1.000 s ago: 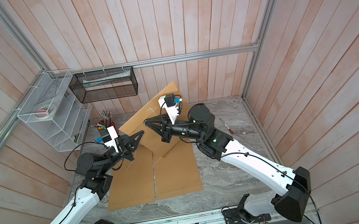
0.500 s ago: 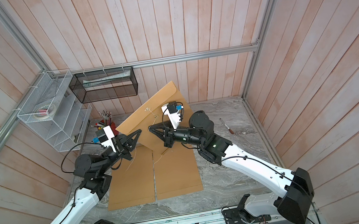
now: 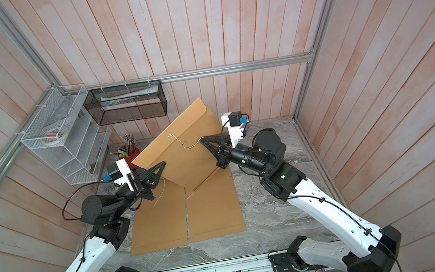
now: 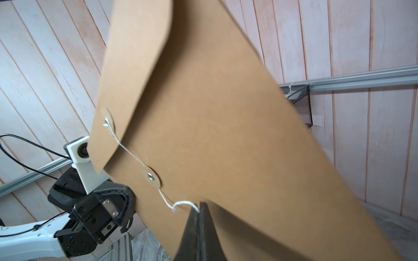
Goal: Open the file bag
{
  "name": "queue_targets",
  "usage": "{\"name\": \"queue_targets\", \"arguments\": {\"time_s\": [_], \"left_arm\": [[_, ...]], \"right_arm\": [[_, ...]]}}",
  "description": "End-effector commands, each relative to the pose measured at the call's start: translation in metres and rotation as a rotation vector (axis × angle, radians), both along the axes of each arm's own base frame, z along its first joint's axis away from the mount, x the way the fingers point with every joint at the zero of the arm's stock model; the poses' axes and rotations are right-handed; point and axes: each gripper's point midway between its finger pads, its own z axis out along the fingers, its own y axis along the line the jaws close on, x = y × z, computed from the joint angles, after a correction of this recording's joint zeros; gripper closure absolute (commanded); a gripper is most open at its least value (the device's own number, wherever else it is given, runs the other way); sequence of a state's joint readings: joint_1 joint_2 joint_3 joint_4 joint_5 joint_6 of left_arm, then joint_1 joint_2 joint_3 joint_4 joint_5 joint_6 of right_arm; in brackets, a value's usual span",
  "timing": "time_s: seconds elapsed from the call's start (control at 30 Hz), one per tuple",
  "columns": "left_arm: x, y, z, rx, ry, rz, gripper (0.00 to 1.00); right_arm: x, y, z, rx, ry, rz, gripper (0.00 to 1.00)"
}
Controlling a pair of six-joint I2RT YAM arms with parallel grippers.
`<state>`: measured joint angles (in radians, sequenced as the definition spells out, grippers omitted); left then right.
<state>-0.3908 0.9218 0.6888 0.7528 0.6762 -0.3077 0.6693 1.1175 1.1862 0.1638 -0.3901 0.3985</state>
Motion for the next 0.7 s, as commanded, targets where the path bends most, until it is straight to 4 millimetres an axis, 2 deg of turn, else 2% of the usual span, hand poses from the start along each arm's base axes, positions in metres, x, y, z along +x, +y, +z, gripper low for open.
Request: {"name": "queue_targets", "arguments": {"time_s": [0.0, 0.2, 0.33, 0.47, 0.67], "left_arm": [[0.0, -0.001, -0.013, 0.023, 0.026, -0.011, 1.0], [0.005, -0.001, -0.027, 0.037, 0.054, 0.0, 1.0], [0.009, -0.003, -0.034, 0.038, 0.077, -0.001, 1.0], [0.014, -0.005, -0.037, 0.035, 0.091, -0.008, 1.0], [0.023, -0.009, -0.04, 0.031, 0.112, -0.019, 1.0]], "right_arm": [[-0.001, -0.001, 0.014, -0.023, -0.042, -0.007, 1.0], [-0.013, -0.004, 0.043, 0.003, -0.108, 0.018, 1.0], [-0.018, 0.004, 0.05, 0.007, -0.124, 0.064, 1.0], [-0.023, 0.023, 0.048, 0.001, -0.121, 0.129, 1.0], [-0.036, 0.07, 0.037, -0.001, -0.1, 0.264, 1.0]]}}
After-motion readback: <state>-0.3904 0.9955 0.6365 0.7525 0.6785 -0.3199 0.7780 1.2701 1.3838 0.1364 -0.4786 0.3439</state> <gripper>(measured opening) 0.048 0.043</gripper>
